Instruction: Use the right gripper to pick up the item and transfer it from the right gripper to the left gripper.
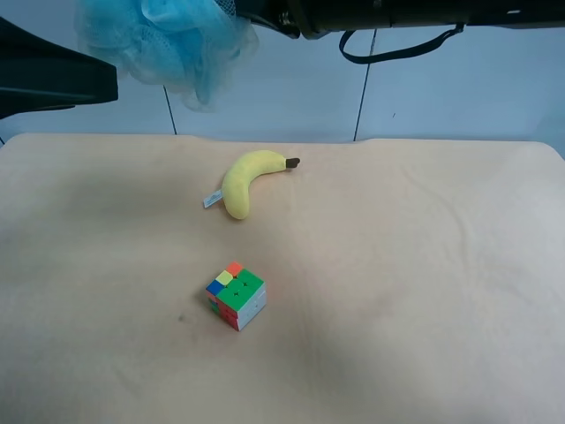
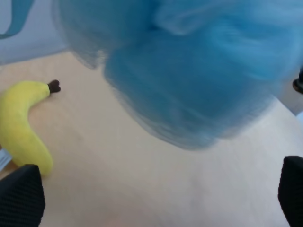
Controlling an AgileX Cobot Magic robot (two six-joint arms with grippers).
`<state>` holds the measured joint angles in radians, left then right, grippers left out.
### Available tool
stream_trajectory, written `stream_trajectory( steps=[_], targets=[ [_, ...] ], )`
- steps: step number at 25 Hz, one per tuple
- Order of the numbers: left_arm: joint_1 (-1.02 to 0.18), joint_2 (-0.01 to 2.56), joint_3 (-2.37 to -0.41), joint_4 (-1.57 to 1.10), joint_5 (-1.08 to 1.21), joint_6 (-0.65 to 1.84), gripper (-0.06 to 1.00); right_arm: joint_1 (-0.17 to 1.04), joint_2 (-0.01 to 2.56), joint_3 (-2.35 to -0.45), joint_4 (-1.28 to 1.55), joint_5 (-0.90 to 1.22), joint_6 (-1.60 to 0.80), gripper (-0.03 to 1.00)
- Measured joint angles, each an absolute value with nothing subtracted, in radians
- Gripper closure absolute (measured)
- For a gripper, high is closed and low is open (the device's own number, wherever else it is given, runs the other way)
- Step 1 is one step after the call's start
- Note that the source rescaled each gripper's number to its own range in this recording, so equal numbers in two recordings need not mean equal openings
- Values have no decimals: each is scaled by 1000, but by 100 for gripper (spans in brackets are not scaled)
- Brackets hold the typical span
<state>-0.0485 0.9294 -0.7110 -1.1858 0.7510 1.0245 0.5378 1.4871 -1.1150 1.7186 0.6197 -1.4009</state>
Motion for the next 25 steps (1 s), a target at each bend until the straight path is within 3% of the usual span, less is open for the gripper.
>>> stream_trajectory(
  steps=[15,25],
  targets=[
    [-49,1036,-721,-1564,795,1322,-6,538,1487,-1115,1733,621,-1410,96],
    [-90,1039,-721,-1625,834,1357,-6,538,1487,-1115,1733,616,-1410,96]
  ],
)
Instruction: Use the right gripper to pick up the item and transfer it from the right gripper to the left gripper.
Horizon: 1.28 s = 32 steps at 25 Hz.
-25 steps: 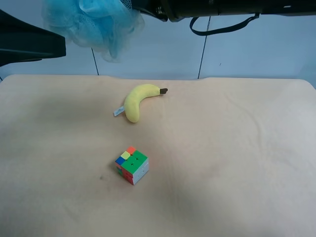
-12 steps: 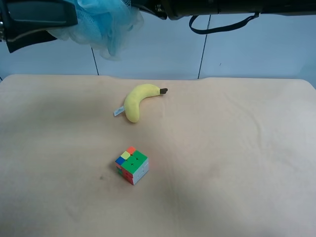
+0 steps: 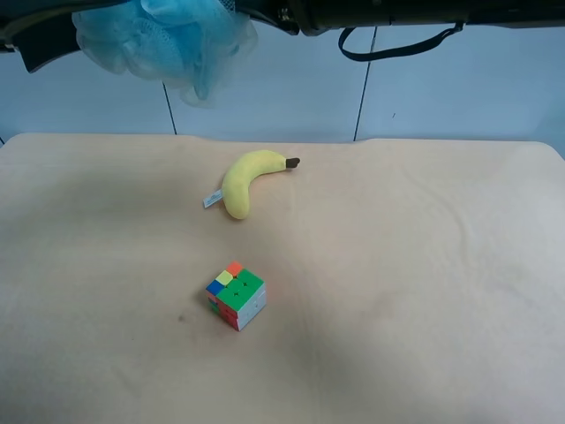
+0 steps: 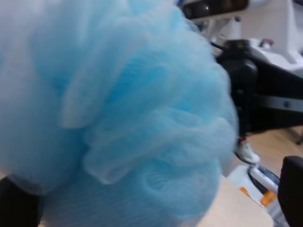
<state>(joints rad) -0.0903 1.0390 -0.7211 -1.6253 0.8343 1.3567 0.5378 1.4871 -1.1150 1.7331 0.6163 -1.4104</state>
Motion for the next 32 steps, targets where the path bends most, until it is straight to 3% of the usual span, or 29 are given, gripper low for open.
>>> stream_trajectory(
  steps=[12,25,32],
  targets=[
    [-331,1074,-721,-1627,547,1399,-6,538,1487,-1115,1737,599,-1411,96],
    [-343,1121,-721,-1628,401,1426,-5,538,1487,-1115,1737,599,-1411,96],
    [-343,1121,-721,-1681,407,1454,7,538,1487,-1115,1737,599,-1411,96]
  ],
)
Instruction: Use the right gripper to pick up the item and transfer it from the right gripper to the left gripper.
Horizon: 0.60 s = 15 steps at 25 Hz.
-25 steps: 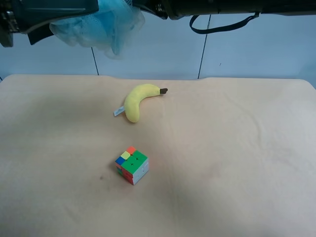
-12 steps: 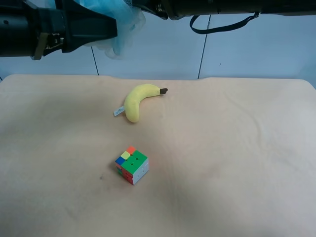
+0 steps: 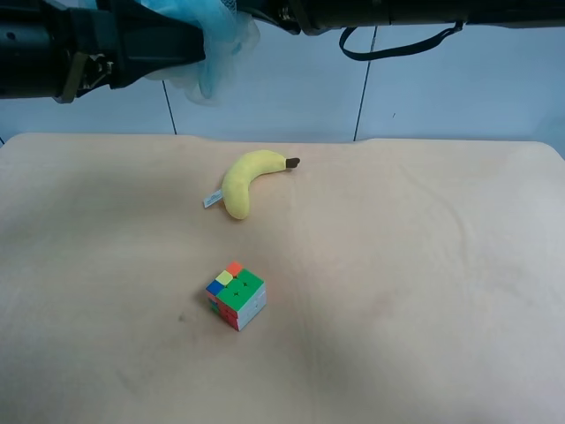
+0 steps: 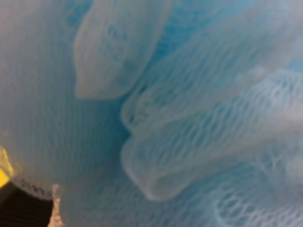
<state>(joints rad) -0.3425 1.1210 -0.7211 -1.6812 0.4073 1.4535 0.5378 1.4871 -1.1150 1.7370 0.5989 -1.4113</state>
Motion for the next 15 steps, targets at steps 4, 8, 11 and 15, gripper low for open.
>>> stream_trajectory(
  steps=[4,8,11,15],
  targets=[
    [-343,1121,-721,-1717,412,1472,22,538,1487,-1115,1738,599,-1411,96],
    [-344,1121,-721,-1722,419,1479,48,538,1487,-1119,1740,599,-1411,96],
    [-345,1121,-721,-1722,423,1482,69,538,1487,-1118,1741,599,-1411,96],
    [-345,1121,-721,-1722,424,1482,90,538,1487,-1118,1741,598,-1411,97]
  ],
)
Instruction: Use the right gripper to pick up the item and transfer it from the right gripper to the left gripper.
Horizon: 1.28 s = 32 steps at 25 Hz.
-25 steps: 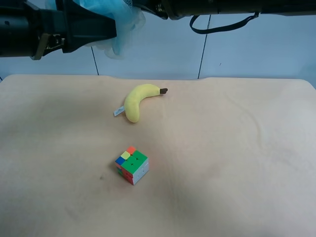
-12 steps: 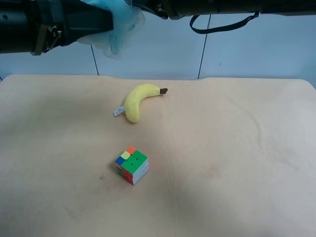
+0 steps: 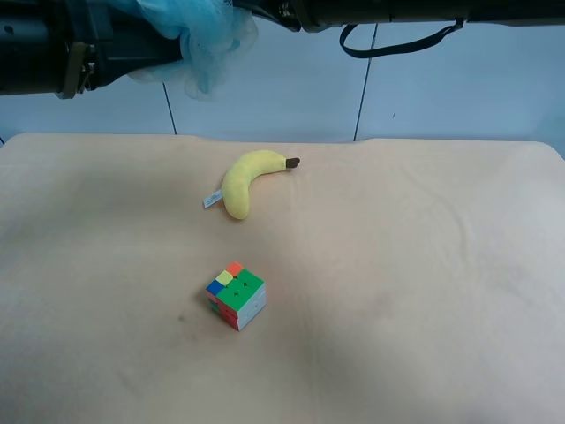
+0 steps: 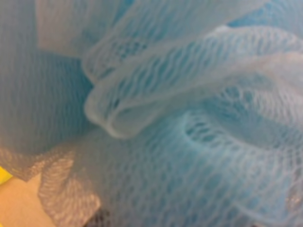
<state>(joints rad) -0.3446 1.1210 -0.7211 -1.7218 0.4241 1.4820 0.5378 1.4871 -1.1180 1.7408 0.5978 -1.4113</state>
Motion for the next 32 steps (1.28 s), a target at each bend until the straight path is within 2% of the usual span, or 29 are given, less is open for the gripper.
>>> stream_trajectory(
  steps=[2,18,20,23,30,32],
  targets=[
    [-345,1121,-721,-1722,423,1482,93,538,1487,-1119,1741,598,-1411,97],
    [-345,1121,-721,-1722,424,1482,93,538,1487,-1119,1741,579,-1411,97],
    [-345,1121,-721,-1722,424,1483,94,538,1487,-1119,1741,578,-1411,94],
    [-345,1121,-721,-1722,424,1483,94,538,1487,-1119,1741,573,-1411,80],
    [-345,1121,-721,-1722,423,1483,94,538,1487,-1119,1741,569,-1411,25],
    [-345,1121,-721,-1722,423,1482,94,538,1487,-1119,1741,569,-1411,17]
  ],
)
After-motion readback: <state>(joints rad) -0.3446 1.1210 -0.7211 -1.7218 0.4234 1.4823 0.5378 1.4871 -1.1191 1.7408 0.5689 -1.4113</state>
